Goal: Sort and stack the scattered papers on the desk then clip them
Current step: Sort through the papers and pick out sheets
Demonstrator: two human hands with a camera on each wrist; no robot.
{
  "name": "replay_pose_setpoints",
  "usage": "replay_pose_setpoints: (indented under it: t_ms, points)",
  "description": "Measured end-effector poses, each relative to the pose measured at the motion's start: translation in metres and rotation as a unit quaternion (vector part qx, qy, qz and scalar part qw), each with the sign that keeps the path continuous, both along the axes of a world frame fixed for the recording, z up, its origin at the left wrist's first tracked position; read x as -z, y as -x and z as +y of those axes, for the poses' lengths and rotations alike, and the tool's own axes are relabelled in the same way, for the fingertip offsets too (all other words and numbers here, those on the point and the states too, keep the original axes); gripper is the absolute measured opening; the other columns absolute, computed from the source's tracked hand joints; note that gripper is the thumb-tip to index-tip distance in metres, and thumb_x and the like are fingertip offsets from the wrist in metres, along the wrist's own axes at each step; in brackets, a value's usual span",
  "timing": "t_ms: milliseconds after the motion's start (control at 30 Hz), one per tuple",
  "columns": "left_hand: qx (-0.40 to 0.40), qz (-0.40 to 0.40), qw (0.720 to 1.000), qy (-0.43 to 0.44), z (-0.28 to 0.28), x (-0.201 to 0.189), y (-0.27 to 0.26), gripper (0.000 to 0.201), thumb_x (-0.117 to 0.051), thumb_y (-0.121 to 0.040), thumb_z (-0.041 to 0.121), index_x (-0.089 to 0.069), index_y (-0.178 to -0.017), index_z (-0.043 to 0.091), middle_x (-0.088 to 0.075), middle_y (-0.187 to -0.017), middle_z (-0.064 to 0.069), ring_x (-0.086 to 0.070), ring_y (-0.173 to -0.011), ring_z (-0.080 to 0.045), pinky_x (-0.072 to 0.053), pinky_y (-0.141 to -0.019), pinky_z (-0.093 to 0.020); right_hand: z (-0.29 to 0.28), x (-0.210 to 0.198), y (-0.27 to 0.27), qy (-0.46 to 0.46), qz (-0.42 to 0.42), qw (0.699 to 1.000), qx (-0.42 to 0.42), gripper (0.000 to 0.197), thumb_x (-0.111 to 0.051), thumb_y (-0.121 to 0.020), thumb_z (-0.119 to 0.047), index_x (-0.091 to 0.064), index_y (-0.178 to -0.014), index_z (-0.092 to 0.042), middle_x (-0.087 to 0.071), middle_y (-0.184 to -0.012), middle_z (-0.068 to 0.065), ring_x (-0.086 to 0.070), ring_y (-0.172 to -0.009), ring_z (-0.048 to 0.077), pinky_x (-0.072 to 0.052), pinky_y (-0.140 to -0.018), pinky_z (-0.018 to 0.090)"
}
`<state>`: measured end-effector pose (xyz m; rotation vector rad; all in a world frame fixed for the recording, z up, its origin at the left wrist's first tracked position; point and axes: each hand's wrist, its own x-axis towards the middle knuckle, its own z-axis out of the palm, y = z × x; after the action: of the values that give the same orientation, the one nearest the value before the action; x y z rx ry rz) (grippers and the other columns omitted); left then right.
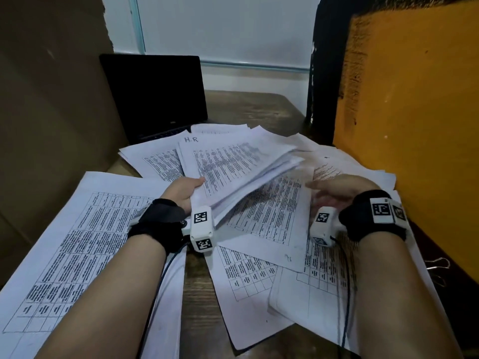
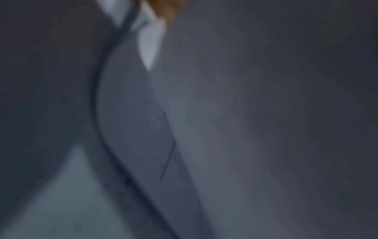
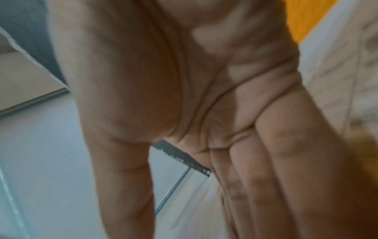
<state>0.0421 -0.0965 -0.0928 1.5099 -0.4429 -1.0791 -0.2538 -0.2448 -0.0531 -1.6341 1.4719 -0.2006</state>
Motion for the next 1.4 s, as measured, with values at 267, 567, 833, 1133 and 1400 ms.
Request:
replay_pose_setpoints:
  t_ms: [267,567,833,1133,1400]
  points:
    - [0.009,0.049,0.997,0.061,0.006,-0.006,0.003,0.042,-0.053,-0.097,0.022,-0.05,-0.131,-0.003,-0.071,-0.074,-0.007,-0.067,-0.055,-0.018,-0.052,-0.045,-0.023,0.008,0.013,-0.033,0.013,-0.118,0.989,-0.088,0.044,-0.083,-0.069,-0.02,-0.068,-0.108,-0.007,-0.072,-0.109,0.017,-0.068,-0.099,0.037,-0.054,-0.089,0.053]
    - [0.109,0.005,0.989,0.095,0.009,-0.013,0.021,0.052,-0.048,-0.095,-0.004,-0.038,-0.142,0.015,-0.057,-0.133,-0.015,-0.061,-0.113,-0.034,-0.055,-0.083,-0.044,-0.099,0.04,0.025,0.248,-0.436,0.819,0.279,0.023,-0.047,-0.09,-0.065,-0.042,-0.109,-0.054,-0.049,-0.119,-0.02,-0.054,-0.102,-0.002,-0.048,-0.077,0.005]
    - [0.1,0.023,0.994,0.05,0.008,-0.012,0.022,0.023,-0.04,-0.1,0.003,-0.044,-0.12,0.013,-0.061,-0.099,-0.012,-0.062,-0.066,-0.022,-0.057,-0.064,-0.033,0.009,-0.01,-0.027,0.174,-0.333,0.919,0.123,0.025,-0.057,-0.096,-0.033,-0.06,-0.083,-0.012,-0.066,-0.071,-0.007,-0.061,-0.063,0.007,-0.048,-0.059,0.013]
    - [0.12,-0.04,0.992,0.015,0.007,-0.013,0.025,0.045,-0.046,-0.094,0.049,-0.043,-0.13,0.023,-0.058,-0.119,0.011,-0.059,-0.102,-0.011,-0.051,-0.081,-0.025,0.017,0.01,-0.048,0.119,-0.125,0.985,-0.003,0.025,-0.063,-0.092,-0.023,-0.069,-0.108,-0.005,-0.072,-0.103,0.013,-0.069,-0.092,0.03,-0.055,-0.088,0.044]
    - [0.149,-0.039,0.987,0.047,0.01,-0.011,0.019,0.042,-0.057,-0.09,-0.001,-0.05,-0.131,0.002,-0.064,-0.121,-0.018,-0.065,-0.104,-0.033,-0.053,-0.09,-0.048,0.022,-0.007,-0.027,0.146,-0.084,0.981,0.093,0.025,-0.058,-0.092,-0.025,-0.065,-0.096,-0.001,-0.067,-0.1,0.019,-0.062,-0.081,0.03,-0.048,-0.071,0.034]
